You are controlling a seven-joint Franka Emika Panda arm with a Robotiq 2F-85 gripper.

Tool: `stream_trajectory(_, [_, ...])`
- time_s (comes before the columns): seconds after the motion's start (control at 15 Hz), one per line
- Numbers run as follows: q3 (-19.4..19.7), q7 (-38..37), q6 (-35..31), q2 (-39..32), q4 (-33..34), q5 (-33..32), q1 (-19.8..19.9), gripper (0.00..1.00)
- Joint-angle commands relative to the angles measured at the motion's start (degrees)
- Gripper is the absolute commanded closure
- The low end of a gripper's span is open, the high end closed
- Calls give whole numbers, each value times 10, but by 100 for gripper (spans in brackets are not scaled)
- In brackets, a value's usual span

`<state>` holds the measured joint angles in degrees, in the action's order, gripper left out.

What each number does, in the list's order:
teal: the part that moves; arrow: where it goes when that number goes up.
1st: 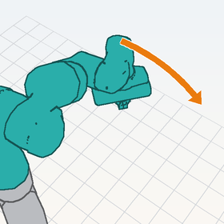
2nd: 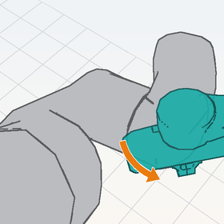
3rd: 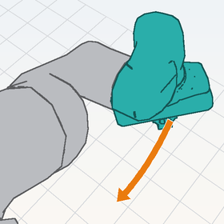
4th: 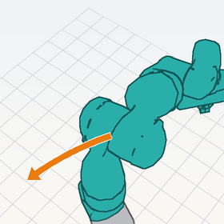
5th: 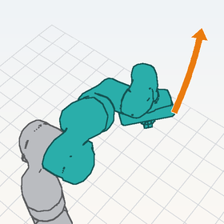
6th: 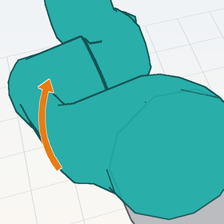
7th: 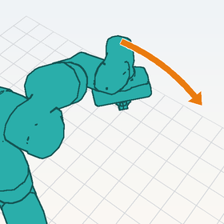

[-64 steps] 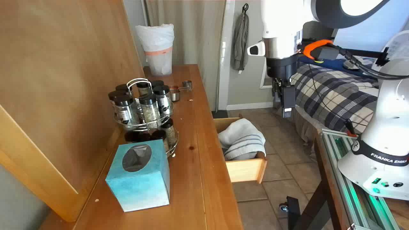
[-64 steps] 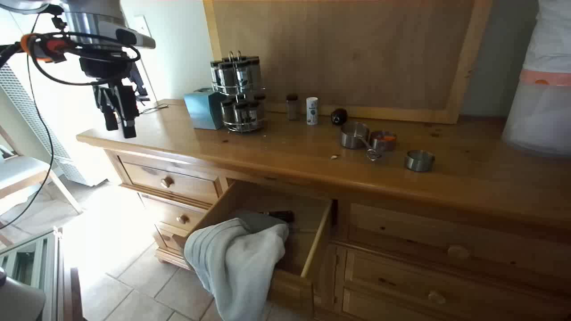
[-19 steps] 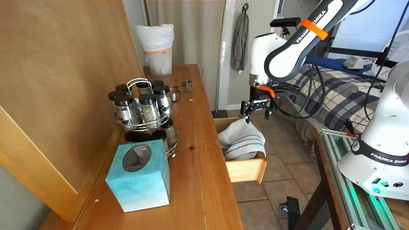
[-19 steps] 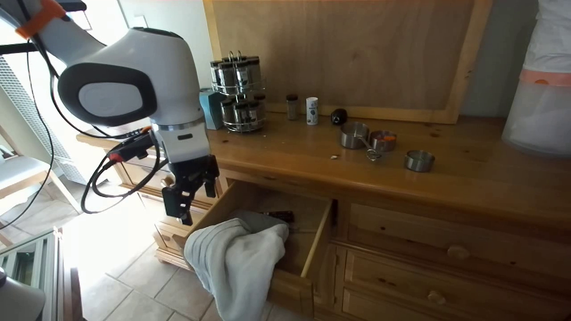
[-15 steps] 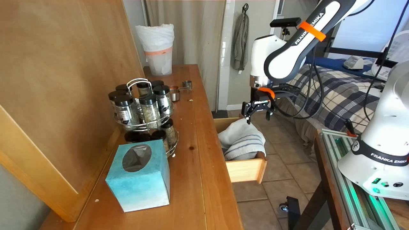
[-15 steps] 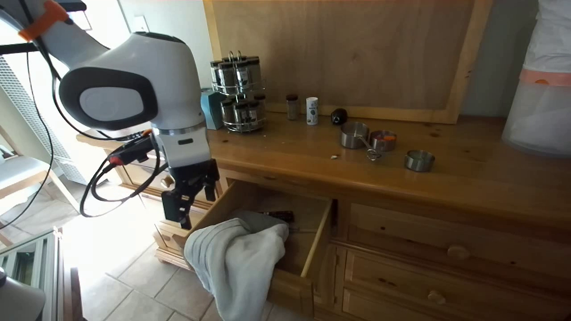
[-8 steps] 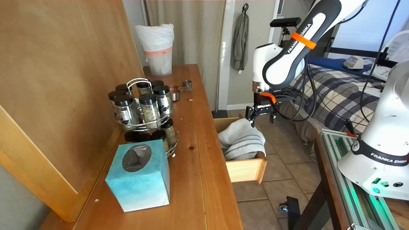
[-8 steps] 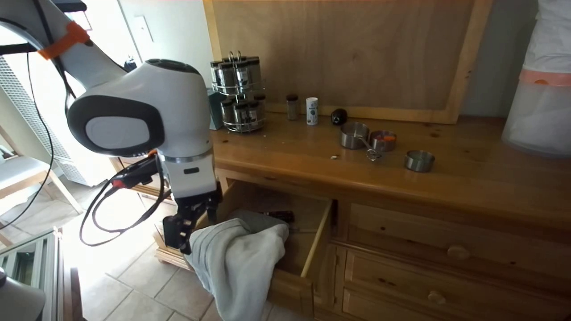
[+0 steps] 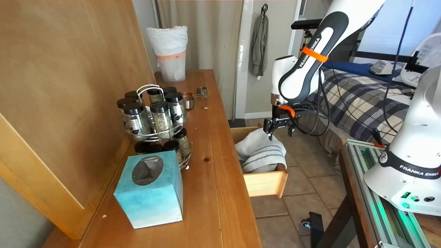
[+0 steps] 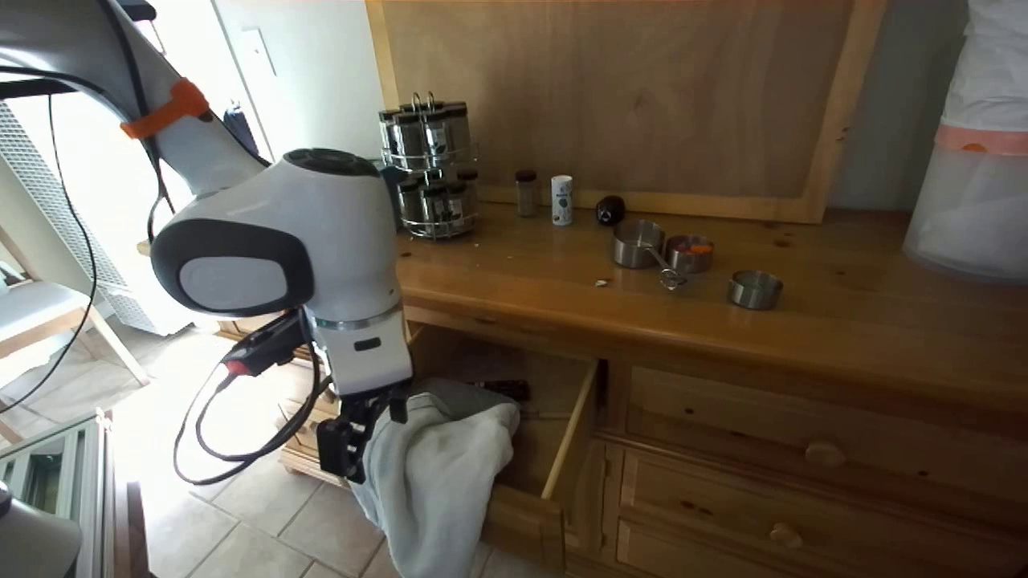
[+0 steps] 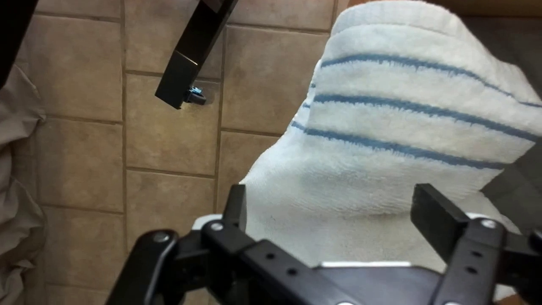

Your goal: Move the towel closer to the spice rack

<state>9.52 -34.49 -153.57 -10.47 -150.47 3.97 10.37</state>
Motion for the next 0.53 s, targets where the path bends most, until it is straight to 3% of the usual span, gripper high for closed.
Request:
stream_trajectory(0.0, [-2, 54, -33, -39, 24, 61, -2, 0])
stream_trajectory(0.47, [-6, 86, -34, -98, 63, 114, -4, 0])
